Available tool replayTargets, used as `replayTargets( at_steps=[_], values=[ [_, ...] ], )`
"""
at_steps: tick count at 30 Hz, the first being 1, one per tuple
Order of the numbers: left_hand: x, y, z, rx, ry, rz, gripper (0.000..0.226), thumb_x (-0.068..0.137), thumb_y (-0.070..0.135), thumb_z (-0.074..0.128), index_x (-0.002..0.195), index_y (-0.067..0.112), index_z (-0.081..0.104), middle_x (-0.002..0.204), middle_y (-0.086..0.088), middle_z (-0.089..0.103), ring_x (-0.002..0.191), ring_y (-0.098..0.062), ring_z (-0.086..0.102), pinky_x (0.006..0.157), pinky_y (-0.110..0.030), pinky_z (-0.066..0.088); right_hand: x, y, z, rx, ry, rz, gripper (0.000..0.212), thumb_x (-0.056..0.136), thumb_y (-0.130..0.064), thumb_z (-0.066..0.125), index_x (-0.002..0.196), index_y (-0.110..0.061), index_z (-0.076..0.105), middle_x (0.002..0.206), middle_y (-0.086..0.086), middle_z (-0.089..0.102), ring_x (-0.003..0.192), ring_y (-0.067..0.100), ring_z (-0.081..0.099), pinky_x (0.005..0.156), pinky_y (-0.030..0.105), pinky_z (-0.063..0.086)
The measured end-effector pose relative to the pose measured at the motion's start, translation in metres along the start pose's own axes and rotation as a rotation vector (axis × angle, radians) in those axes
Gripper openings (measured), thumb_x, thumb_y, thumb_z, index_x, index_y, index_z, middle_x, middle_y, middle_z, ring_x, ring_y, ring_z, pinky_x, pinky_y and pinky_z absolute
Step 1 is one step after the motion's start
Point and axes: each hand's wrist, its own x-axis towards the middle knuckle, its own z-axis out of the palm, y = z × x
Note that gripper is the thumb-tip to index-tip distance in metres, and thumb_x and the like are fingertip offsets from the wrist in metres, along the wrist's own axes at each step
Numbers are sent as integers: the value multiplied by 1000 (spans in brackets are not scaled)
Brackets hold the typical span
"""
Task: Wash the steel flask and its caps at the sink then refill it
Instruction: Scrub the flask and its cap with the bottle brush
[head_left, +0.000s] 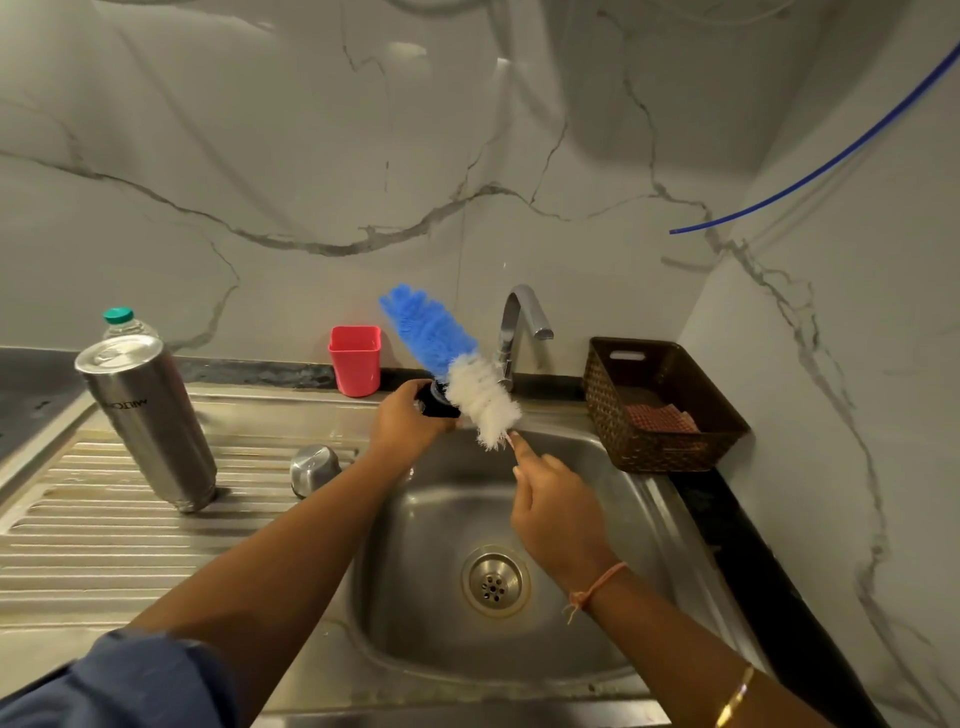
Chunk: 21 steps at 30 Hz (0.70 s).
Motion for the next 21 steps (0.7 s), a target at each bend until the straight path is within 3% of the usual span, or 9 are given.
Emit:
replayTargets(
  at_steps=[3,6,9,13,17,21],
  values=[
    [-4,4,3,29,-16,60,51,69,18,83,114,14,60,102,2,65,93,-16,60,76,-26,41,7,-7,0,-59,-76,8,49,96,-22,27,145,-24,33,107,8,60,92,27,60,73,35,46],
    [-8,7,7,-3,-7,89,56,68,17,85,118,13,60,102,5,61,91,-10,56,77,-23,41,25,-5,-2,86,-87,137,43,97,-14,39,140,-17,43,111,12,66,102,27,61,84,34,49],
    [-3,2,3,-19,79,49,59,65,20,87,117,9,61,106,0,63,93,-13,58,81,-27,46,20,-1,-5,117,-93,120,42,96,-12,40,138,-15,46,106,13,68,95,24,63,78,30,48],
    [-6,-3,3,65,51,73,43,67,20,82,104,10,64,101,-7,65,93,-24,61,81,-41,52,3,-8,-2,25,-129,13,44,97,-17,37,142,-20,40,108,10,64,95,23,61,78,34,49],
    [-14,2,6,60,45,85,52,69,19,82,116,11,62,106,-2,61,90,-12,54,77,-26,41,24,-3,-5,113,-136,179,42,97,-15,39,138,-16,45,118,10,64,108,25,60,89,32,47],
    [-13,7,-2,30,58,38,49,70,19,82,114,12,62,97,4,63,86,-10,55,67,-21,38,2,-9,-5,57,-128,98,44,97,-15,39,140,-19,42,106,11,67,96,24,62,77,30,46]
  ],
)
